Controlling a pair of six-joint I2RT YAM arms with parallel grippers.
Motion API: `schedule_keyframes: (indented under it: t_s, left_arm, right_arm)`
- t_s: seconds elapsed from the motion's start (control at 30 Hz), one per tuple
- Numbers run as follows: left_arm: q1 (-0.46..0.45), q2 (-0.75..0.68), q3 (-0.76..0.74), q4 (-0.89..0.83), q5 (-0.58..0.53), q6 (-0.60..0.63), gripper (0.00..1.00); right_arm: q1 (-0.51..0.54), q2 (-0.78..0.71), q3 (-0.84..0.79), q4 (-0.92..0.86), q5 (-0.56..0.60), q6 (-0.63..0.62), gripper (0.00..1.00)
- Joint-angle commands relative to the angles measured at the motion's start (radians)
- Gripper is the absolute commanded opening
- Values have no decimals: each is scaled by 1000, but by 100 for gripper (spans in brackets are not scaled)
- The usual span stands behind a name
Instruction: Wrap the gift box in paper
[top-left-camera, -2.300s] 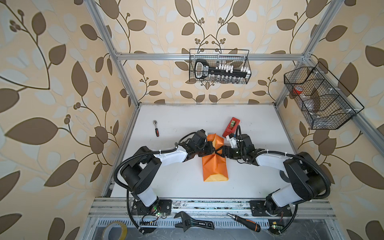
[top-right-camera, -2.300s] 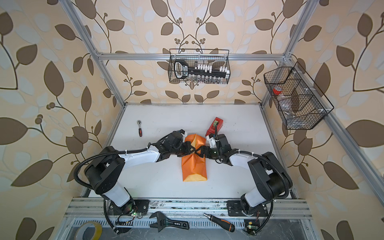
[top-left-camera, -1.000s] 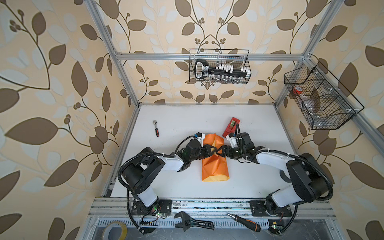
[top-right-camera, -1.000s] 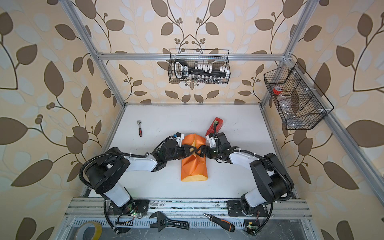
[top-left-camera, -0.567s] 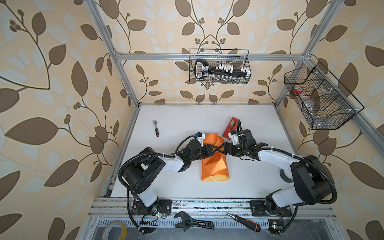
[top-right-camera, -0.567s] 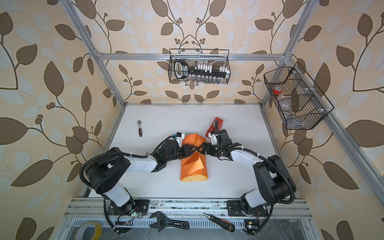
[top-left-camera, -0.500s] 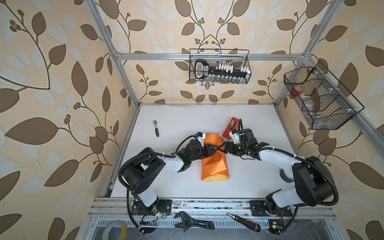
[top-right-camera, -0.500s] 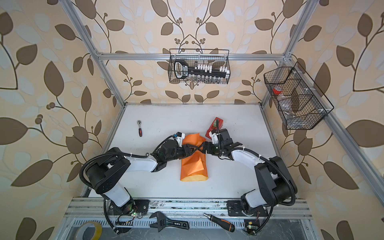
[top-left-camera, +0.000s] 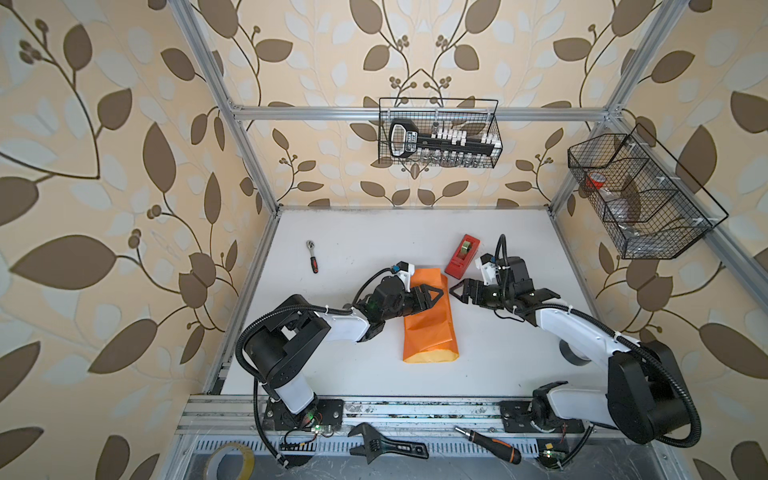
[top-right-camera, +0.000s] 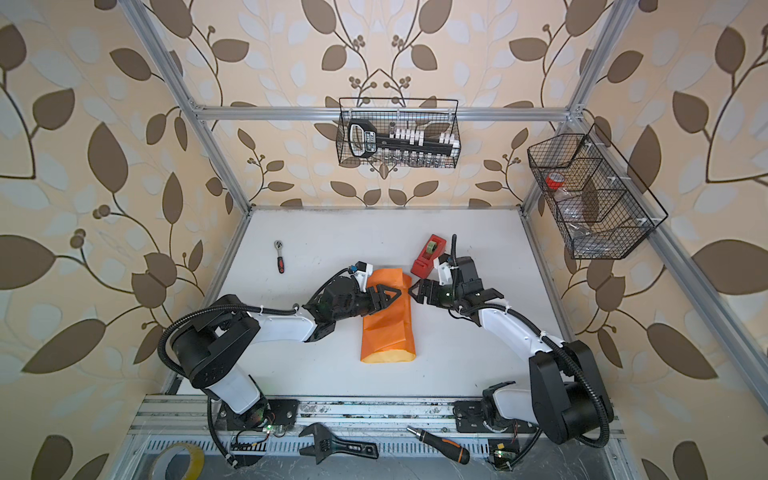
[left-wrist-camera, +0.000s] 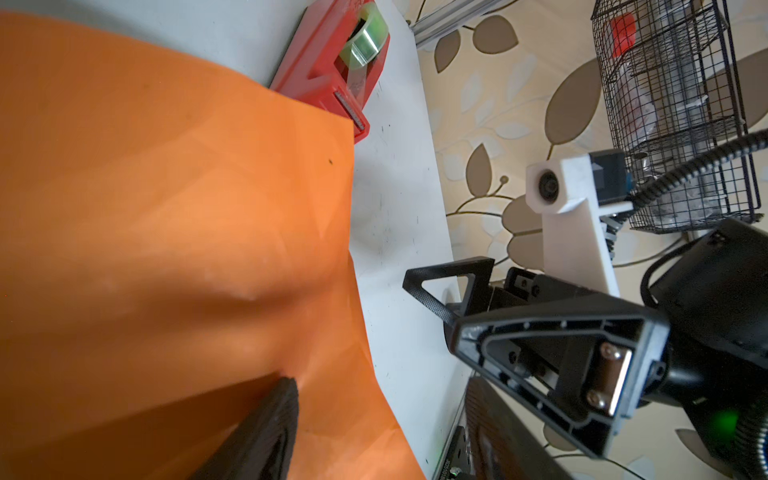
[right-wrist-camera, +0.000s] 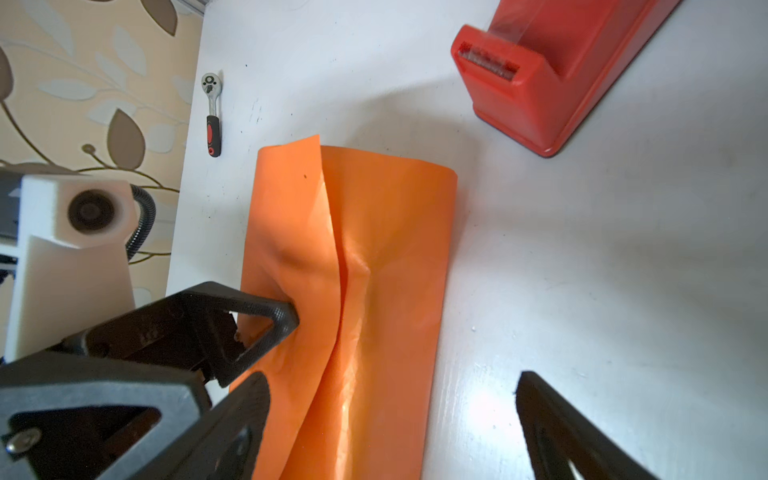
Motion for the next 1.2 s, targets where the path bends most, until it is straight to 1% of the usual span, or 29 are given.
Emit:
schedule_keyframes:
  t_s: [0.0,0.1,0.27,0.4,0.47,0.6,0.73,0.77,0.9,0.97,1.0,1.07,1.17]
  left_arm:
    - [-8,61,-53,-292,-32,33,67]
    - [-8,51,-54,-298,-32,35,67]
    - [-8,41,-52,-308,-32,38,68]
    - [-8,25,-44,-316,-29,42,68]
    - [-8,10,-33,-328,-28,47,68]
    - [-8,-32,4,-365,-25,67,69]
    - [-6,-122,57,-452,-43,114,71]
    - [-7,-159,65,-491,-64,149,72]
    - [12,-315,58,-661,-185,195,78]
    - [46,-361,49,-747,-206,208,81]
    - [66,-367,50,-780,-198,217,82]
    - [106,-350,68,-837,-147,242,83]
    - [125,-288,109,-866,-67,287,83]
  right_arm:
    - [32,0,-37,42,-29,9,95]
    - [66,26,-44,79,-40,29,96]
    - [92,80,-55,135,-56,54,96]
    - [91,124,-78,143,-39,46,95]
    - [85,145,-109,152,-41,44,93]
    - [77,149,-172,173,-30,43,90]
    - [73,143,-214,192,-22,47,89]
    - [73,145,-219,197,-23,49,88]
    - [73,147,-225,206,-33,49,87]
    - [73,144,-223,204,-30,47,87]
    - [74,143,-221,202,-30,46,87]
    - [73,143,-218,202,-30,46,87]
    - [73,148,-215,204,-29,45,87]
